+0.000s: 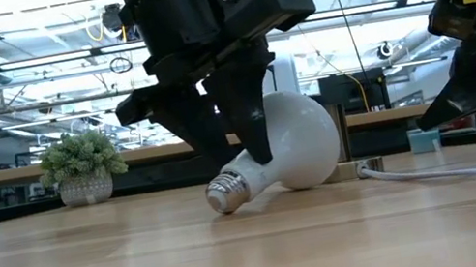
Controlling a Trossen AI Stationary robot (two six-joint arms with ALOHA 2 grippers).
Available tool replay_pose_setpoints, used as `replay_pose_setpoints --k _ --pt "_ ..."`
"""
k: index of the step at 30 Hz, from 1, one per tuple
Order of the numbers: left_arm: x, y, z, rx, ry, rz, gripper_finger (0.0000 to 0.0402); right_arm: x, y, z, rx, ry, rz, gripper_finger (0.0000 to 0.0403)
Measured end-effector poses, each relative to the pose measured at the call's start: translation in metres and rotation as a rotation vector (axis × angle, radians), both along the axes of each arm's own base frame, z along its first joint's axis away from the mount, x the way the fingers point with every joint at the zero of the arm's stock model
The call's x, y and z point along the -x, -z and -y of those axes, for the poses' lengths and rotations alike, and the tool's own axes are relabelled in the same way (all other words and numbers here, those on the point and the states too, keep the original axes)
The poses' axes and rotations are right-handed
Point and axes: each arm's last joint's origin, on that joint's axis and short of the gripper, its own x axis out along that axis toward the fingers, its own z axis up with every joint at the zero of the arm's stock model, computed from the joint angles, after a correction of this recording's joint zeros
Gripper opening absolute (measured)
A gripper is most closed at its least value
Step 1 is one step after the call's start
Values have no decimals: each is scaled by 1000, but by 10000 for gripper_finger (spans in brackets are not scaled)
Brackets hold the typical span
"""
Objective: Screw lightbulb
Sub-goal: Insert the lightbulb into the lamp
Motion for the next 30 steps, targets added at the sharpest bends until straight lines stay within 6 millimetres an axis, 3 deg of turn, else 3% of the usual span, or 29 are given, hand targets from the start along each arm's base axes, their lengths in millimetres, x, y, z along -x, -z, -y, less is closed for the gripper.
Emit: replay_pose_setpoints --k 10,20,30 --pt "0 -1 0 10 3 0 154 0 0 0 -4 -3 -2 0" --pt "1 3 0 4 29 -16 230 0 0 0 -5 -2 -1 0" --pt "-1 2 1 26 30 -3 241 0 0 0 -5 -1 -1 0"
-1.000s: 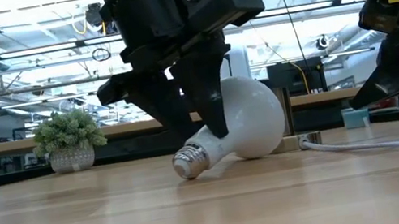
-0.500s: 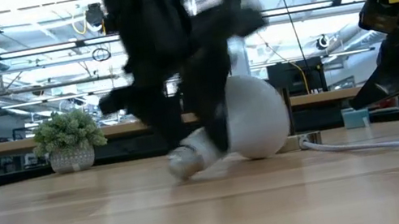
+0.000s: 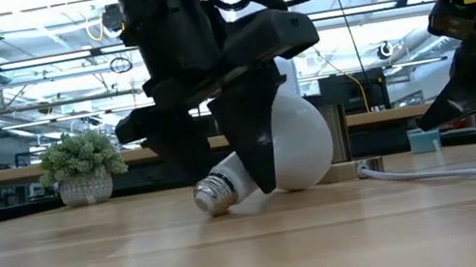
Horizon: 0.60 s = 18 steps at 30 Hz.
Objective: Screw lightbulb
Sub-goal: Insert the lightbulb into the lamp
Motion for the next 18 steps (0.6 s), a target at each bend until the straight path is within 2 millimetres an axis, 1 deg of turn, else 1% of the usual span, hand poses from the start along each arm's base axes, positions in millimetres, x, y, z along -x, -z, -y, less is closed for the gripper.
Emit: replay_pose_setpoints --k 6,12,15,18 --pt "-1 0 0 -6 27 5 241 0 0 0 0 0 0 0" --pt "-3 -1 -6 -7 14 7 240 0 0 0 0 0 0 0" --pt "-3 -1 -9 -7 7 7 226 0 0 0 0 0 0 0" --pt "-4 -1 -10 6 8 3 197 0 0 0 0 0 0 0"
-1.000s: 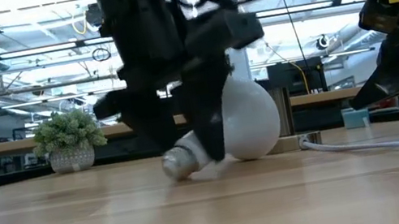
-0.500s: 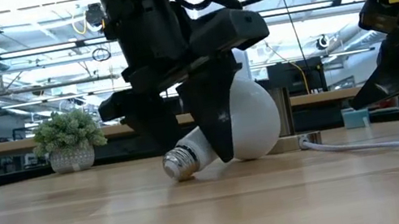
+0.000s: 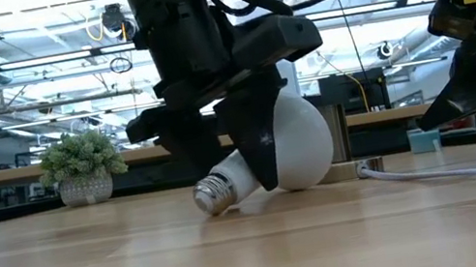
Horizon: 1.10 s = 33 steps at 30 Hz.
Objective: Screw lightbulb
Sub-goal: Insert the lightbulb into the lamp
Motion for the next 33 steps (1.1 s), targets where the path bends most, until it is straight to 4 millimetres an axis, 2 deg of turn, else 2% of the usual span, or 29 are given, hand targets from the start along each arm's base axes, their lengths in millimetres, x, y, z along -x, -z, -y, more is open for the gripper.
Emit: replay_pose_setpoints --k 3,6,16,24,28,33 --pt "0 0 -1 8 0 -1 164 0 0 0 0 0 0 0" --pt "0 -1 -1 8 0 -1 149 0 0 0 0 0 0 0" --pt "-1 -1 -1 -45 17 13 193 0 0 0 2 -1 -1 0" --pt "6 -23 23 -137 87 132 172 0 0 0 -5 -8 -7 0" --pt "8 -24 28 -152 94 144 162 1 1 0 -14 -11 -15 0" --pt "11 -37 31 -193 109 190 163 0 1 0 -19 -13 -15 0"
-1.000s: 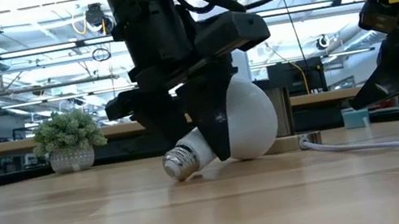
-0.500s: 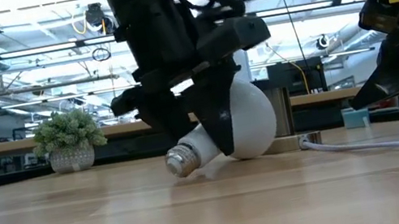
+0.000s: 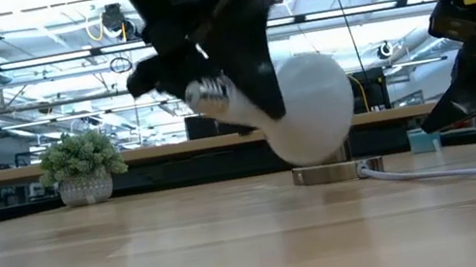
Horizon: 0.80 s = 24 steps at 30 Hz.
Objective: Screw lightbulb
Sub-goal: Insert the lightbulb into the lamp
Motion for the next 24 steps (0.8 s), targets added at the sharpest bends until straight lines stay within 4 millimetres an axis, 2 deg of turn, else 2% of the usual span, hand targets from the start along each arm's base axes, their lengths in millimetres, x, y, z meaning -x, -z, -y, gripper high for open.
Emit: replay_pose_setpoints --k 10,15,19,24 --pt "12 -41 1 -268 -24 173 164 0 0 -1 -23 -11 -1 0" --pt "12 -45 -3 -413 1 166 164 0 -2 -4 -23 -34 12 0" --pt "9 -46 -12 -524 51 132 164 -2 -13 -12 0 -75 28 0" --pt "-1 -48 -39 -654 85 77 164 -7 -31 -17 88 -68 36 0"
